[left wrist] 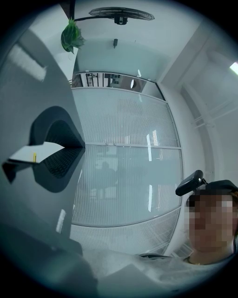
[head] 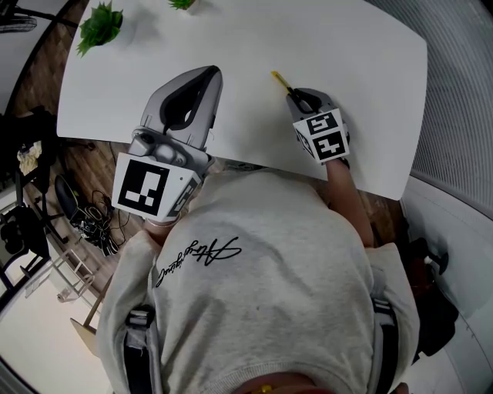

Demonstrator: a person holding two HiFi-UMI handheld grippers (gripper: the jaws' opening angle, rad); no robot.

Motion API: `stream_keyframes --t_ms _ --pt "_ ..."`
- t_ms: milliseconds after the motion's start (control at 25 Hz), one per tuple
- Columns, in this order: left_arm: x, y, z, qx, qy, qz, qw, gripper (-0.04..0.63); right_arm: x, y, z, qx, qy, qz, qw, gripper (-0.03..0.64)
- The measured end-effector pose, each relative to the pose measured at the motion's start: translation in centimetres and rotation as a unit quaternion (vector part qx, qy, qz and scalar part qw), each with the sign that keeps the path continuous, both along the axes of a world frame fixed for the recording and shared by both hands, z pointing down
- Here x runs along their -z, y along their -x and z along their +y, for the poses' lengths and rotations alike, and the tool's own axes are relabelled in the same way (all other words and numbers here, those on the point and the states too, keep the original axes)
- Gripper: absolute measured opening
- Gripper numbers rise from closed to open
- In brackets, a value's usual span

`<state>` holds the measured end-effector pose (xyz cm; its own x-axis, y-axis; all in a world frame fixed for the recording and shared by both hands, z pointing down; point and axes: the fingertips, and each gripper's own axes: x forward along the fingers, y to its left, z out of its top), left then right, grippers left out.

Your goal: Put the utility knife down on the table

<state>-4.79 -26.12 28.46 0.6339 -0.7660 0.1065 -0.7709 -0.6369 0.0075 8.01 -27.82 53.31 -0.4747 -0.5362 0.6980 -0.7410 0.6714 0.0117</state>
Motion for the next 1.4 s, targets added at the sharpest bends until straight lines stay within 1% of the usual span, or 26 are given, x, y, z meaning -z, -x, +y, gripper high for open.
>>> stream_keyframes --t_ms 600,640,680,720,840,1120,1400 --pt "0.2 -0.2 0.2 -0.009 -0.002 -0.003 1.0 -0.014 -0.3 -0.1 -0.2 -0.011 0.013 -0.001 1.0 0.077" --pt "0.3 -0.3 0.2 -0.009 -0.003 -0.003 0.9999 -0.014 -0.2 -0.1 -0.2 -0.012 0.012 -0.004 1.0 0.08" --pt "0.3 -0.3 0.2 -0.01 -0.004 -0.004 0.9999 -0.014 -0.1 0.0 -0.2 -0.011 0.009 -0.008 1.0 0.106" --pt "0.4 -0.3 0.2 -0.011 -0.004 -0.005 0.9999 -0.014 0.1 0.1 -0.2 -0.011 0.004 -0.011 1.0 0.124" --pt "0.4 -0.2 0.2 -0.011 -0.005 -0.007 0.9999 -0.014 1.3 -0.2 -0.4 -0.016 -0.019 -0.018 1.0 0.143" --pt "0.9 -0.2 0.5 -0.009 -0.011 -0.006 0.9999 -0.014 6.2 -0.6 -0.1 -0.022 -0.069 -0.052 0.996 0.153" --pt "1.3 -0.4 0.9 -0.01 -0.018 -0.006 0.9998 -0.014 11.3 -0.1 0.4 -0.017 -0.122 -0.087 0.989 0.155"
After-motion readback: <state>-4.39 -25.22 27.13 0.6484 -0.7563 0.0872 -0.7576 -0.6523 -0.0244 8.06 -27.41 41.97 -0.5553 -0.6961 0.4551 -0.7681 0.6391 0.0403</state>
